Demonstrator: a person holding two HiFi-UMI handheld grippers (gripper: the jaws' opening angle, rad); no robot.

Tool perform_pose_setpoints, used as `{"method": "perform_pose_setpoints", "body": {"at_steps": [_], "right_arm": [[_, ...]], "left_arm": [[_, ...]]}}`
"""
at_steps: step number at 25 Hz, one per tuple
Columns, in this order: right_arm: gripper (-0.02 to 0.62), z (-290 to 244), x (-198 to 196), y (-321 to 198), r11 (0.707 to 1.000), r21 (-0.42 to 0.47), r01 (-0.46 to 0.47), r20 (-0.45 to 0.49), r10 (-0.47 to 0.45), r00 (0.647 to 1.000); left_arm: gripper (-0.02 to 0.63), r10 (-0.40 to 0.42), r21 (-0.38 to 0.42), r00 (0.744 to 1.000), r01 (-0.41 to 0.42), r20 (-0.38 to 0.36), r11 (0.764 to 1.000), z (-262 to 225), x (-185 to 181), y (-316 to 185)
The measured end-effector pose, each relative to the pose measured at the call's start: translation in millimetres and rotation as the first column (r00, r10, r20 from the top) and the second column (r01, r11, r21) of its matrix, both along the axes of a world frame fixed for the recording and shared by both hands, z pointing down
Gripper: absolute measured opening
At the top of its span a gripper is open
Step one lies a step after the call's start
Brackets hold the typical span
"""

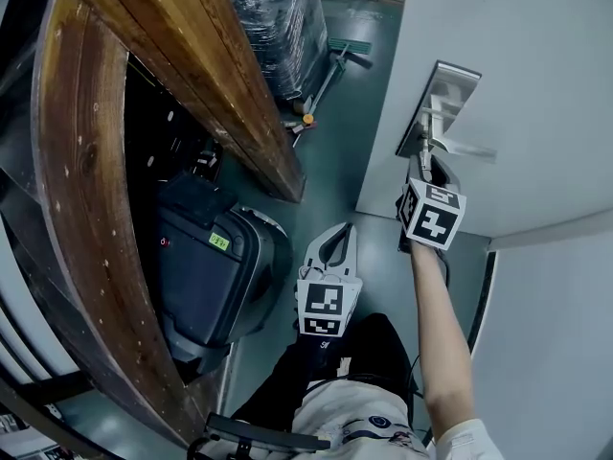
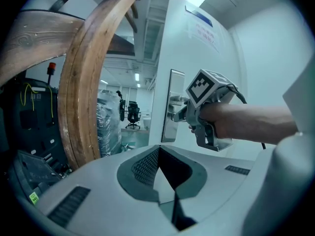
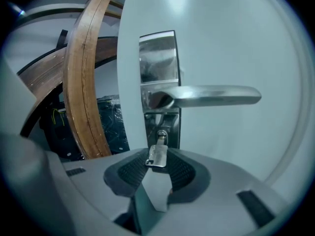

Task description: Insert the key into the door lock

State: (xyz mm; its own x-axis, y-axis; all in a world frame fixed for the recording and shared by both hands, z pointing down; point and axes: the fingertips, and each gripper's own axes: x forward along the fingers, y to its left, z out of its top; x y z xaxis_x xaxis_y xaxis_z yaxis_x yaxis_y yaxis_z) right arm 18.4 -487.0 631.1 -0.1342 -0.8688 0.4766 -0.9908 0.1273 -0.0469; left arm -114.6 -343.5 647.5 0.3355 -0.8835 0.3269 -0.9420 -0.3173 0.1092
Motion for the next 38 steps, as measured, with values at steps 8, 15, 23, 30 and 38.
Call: {"method": "perform_pose_setpoints", "body": {"at_steps": [8, 15, 23, 30, 38], "right_arm": [[0.12, 2.0, 0.0, -12.3, 1.0, 0.019, -0.019, -0.025, 0.019, 1.0], [0.12, 1.5, -1.2, -20.3, 0.998, 0.045, -0.033, -0.016, 0.034, 0.999], [0.12, 0.3, -1.8, -26.0, 0.996, 0.083, -0.02, -0.033, 0.023, 0.999], [0.12, -19.1, -0.8, 59.2, 0.988, 0.136, 0.076, 0.048, -0.083, 0.995], [0.029, -136.6, 7.5, 171.6, 0.95, 0.241, 0.201, -0.012, -0.204, 0.979]], "left_arm": [[0.005, -0.012, -0.015, 1.0, 0.012, 0.001, 1.0, 2.6, -7.7, -2.6], [0.005, -0.022, -0.02, 1.0, 0.023, 0.007, 1.0, 5.3, -14.9, -2.7], [0.005, -0.037, -0.031, 0.999, 0.037, 0.017, 0.999, 4.5, -22.8, 5.7], [0.005, -0.019, 0.001, 1.0, 0.019, 0.024, 1.0, -47.3, -15.4, 13.8], [0.005, 0.042, 0.068, 0.999, -0.04, -0.026, 0.997, -153.9, 41.2, 31.2]]}}
